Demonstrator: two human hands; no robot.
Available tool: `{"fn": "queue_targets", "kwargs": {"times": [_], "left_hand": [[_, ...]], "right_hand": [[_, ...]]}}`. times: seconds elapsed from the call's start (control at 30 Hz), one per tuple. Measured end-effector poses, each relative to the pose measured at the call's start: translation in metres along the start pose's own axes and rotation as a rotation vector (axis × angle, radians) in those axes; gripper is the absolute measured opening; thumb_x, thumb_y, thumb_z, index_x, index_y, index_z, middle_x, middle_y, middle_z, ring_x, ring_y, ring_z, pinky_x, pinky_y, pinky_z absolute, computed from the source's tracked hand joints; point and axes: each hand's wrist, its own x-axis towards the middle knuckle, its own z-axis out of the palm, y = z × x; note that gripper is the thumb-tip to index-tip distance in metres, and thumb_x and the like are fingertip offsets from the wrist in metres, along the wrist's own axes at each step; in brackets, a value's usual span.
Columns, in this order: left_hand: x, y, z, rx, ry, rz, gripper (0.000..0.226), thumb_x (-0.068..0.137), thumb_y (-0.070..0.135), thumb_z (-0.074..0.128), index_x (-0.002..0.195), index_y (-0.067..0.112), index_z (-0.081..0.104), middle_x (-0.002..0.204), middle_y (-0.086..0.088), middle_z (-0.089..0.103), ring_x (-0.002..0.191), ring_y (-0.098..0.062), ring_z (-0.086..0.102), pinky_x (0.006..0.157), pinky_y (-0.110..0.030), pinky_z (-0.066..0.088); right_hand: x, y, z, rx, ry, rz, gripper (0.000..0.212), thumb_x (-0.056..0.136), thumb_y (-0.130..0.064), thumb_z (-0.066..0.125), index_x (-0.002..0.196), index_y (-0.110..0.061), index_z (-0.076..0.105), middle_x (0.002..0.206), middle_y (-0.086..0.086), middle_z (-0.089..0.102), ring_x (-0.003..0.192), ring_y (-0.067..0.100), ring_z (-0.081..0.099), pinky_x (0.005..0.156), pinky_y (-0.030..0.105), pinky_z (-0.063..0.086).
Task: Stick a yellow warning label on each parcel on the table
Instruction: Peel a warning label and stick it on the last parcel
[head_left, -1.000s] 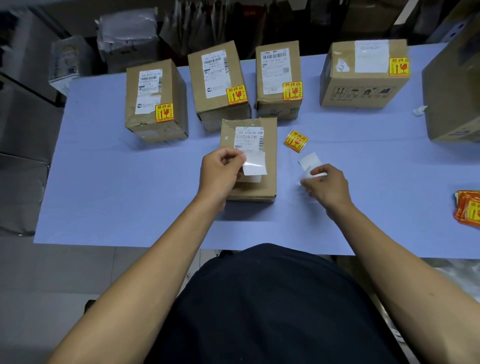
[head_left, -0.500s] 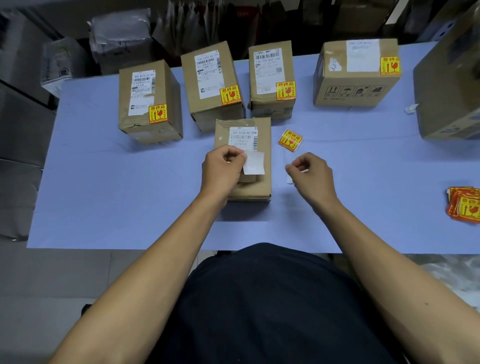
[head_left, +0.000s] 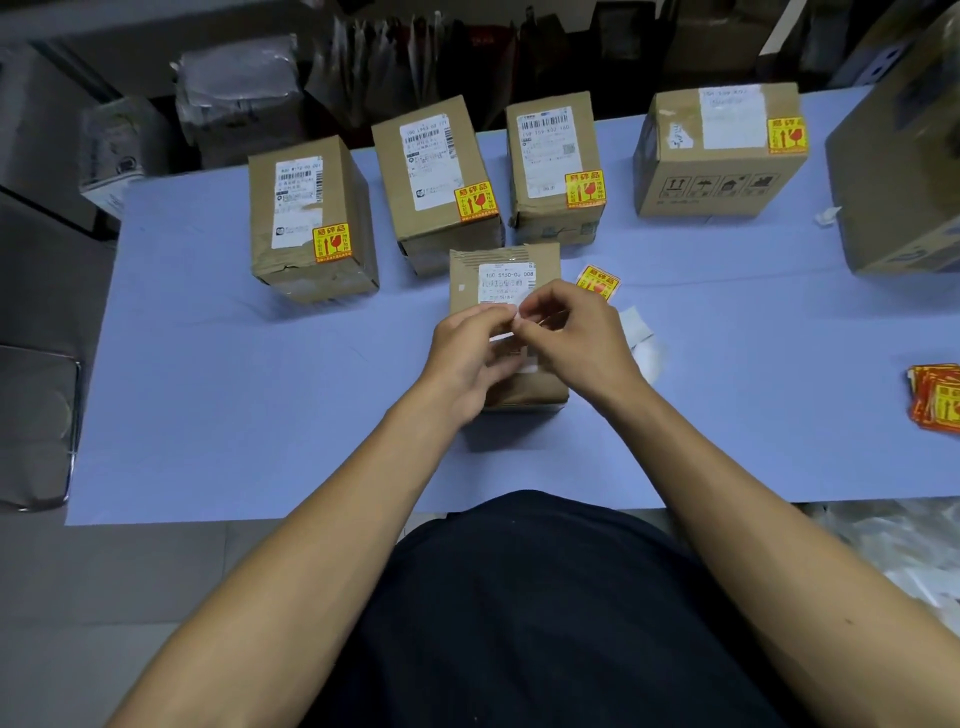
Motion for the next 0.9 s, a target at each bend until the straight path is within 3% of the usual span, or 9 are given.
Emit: {"fn": "queue_targets", "kwargs": {"times": [0.1,0.27,0.33,0.4,0.5,0.6,0.9], "left_hand": [[-0.001,0.005,-0.01,-0.032,-0.073,-0.068,0.012,0.095,0.008,0.057,0.095,0.006,0.069,0.102,-0.014,0.069,0.095,-0.028,0.068,0.094,-0.049,0.054],[0.003,0.01,-0.027,-0.026,-0.122,-0.138,0.018,0.096,0.025,0.057,0.094,0.011,0.067,0.093,-0.005,0.072,0.086,-0.022,0.072,0.086,-0.041,0.056],[0.005,0.012,-0.032,0.04,-0.09,-0.103,0.019,0.098,0.026,0.057,0.098,0.011,0.068,0.094,-0.004,0.072,0.084,-0.02,0.07,0.084,-0.038,0.056],[0.006,0.013,-0.036,0.099,-0.042,-0.073,0.017,0.097,0.024,0.058,0.103,0.011,0.068,0.092,-0.003,0.069,0.078,-0.018,0.065,0.081,-0.036,0.055],[0.007,0.016,-0.041,0.143,-0.07,-0.06,0.011,0.096,0.018,0.062,0.104,0.012,0.067,0.084,-0.003,0.067,0.065,-0.013,0.058,0.066,-0.028,0.051],[0.006,0.019,-0.043,0.178,-0.123,-0.04,0.001,0.095,0.012,0.063,0.095,0.012,0.064,0.08,-0.004,0.064,0.059,-0.011,0.055,0.059,-0.025,0.048],[0.008,0.023,-0.031,0.331,-0.196,-0.022,0.005,0.093,0.013,0.067,0.088,0.012,0.067,0.086,-0.008,0.065,0.058,-0.013,0.052,0.056,-0.026,0.045]], "right_hand": [[0.0,-0.003,0.005,-0.014,-0.011,-0.007,0.011,0.081,-0.017,0.075,0.088,-0.013,0.067,0.078,-0.006,0.068,0.07,0.009,0.062,0.07,0.031,0.055],[-0.002,-0.008,0.013,-0.065,0.014,-0.001,0.012,0.081,-0.018,0.076,0.084,-0.017,0.064,0.077,-0.007,0.066,0.071,0.012,0.063,0.07,0.029,0.051],[-0.003,-0.011,0.015,0.054,0.032,0.083,0.011,0.086,-0.013,0.072,0.081,-0.019,0.063,0.073,-0.008,0.063,0.067,0.008,0.06,0.069,0.029,0.052],[-0.005,-0.018,0.013,0.356,0.028,0.251,0.014,0.09,-0.009,0.069,0.081,-0.017,0.062,0.077,-0.002,0.064,0.07,0.01,0.063,0.067,0.028,0.056],[-0.007,-0.026,0.005,0.724,-0.039,0.484,0.015,0.095,-0.009,0.065,0.083,-0.016,0.061,0.084,0.002,0.071,0.072,0.013,0.071,0.063,0.025,0.059],[-0.009,-0.026,0.0,0.81,-0.047,0.564,0.012,0.095,-0.011,0.065,0.086,-0.017,0.061,0.086,0.002,0.074,0.074,0.013,0.074,0.062,0.024,0.061],[-0.014,-0.016,-0.013,0.859,-0.013,0.59,0.009,0.096,-0.011,0.064,0.089,-0.016,0.062,0.088,0.004,0.074,0.078,0.017,0.074,0.069,0.029,0.062]]}}
